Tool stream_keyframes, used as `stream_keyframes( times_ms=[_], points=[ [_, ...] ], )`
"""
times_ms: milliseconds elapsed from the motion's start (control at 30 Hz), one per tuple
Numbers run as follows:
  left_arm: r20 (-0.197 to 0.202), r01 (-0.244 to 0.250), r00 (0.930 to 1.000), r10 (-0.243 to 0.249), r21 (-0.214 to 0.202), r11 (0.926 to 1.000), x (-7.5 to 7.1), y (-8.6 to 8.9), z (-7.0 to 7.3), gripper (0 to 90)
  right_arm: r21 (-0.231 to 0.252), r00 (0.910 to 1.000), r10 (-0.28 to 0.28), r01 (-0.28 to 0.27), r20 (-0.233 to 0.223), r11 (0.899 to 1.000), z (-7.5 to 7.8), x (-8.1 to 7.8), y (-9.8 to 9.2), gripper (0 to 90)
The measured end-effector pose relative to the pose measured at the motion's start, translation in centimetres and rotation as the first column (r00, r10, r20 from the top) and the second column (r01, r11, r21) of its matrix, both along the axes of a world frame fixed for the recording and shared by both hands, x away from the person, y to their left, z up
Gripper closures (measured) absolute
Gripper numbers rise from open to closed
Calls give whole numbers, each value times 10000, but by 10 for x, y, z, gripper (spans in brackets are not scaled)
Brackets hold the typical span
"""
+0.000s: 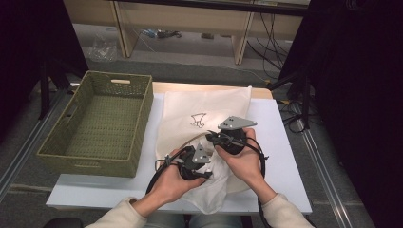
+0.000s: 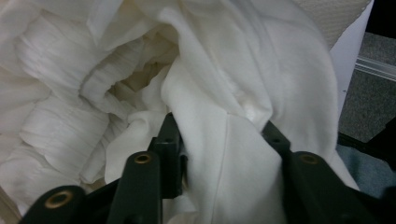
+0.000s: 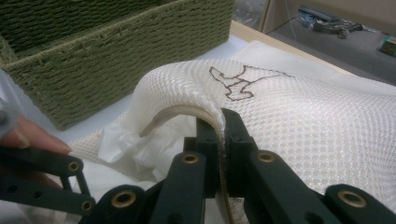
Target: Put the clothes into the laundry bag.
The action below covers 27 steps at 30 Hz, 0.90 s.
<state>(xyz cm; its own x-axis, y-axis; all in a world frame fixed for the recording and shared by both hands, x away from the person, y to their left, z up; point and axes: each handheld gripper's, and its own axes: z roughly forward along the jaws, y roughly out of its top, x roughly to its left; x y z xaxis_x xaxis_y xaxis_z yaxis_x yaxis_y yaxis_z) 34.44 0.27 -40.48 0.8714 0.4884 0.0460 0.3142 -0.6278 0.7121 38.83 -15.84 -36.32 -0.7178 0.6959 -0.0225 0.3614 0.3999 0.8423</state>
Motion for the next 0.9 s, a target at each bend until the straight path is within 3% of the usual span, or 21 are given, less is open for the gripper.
stream_keyframes(
  times_ms=[100,233,267,333,433,600,633,667,733,833,900],
  points=[
    [87,-199,9998,200,-194,9996,3,4,4,748,-14,9999,-109,109,-27,9999,1,0,-1,880],
    [19,-558,9984,560,-665,9962,7,11,11,788,25,10000,5,-6,22,10000,1,1,-1,880],
    [25,-545,9985,548,-770,9955,8,12,14,789,218,9995,-200,205,-245,9996,1,-1,0,880],
    [145,-667,9976,680,-808,9945,7,13,16,790,75,10000,-39,39,-46,10000,2,1,-2,880],
    [-89,-681,9977,675,-909,9935,8,12,13,747,59,10000,-40,40,-31,10000,2,1,-3,877],
    [-334,-104,9994,99,-143,9998,5,4,1,586,36,10000,20,-20,-12,10000,1,1,-2,877],
    [-372,-9,9993,1,-213,9998,3,1,-3,583,117,9997,-162,165,-206,9998,1,0,-1,877],
    [-443,52,9990,-62,-220,9997,3,-1,-7,604,100,9995,-239,241,-200,9997,1,-1,-1,877],
    [-209,-163,9997,158,-241,9996,3,-3,-11,669,-7,9999,-171,171,0,9999,1,0,-3,877],
    [-62,-427,9991,424,-540,9976,4,0,-4,780,76,9997,-211,212,-123,9997,2,0,-2,876],
    [172,-813,9964,835,-1053,9911,5,3,2,811,9,9999,-138,138,51,9999,2,1,-3,876]
  ],
)
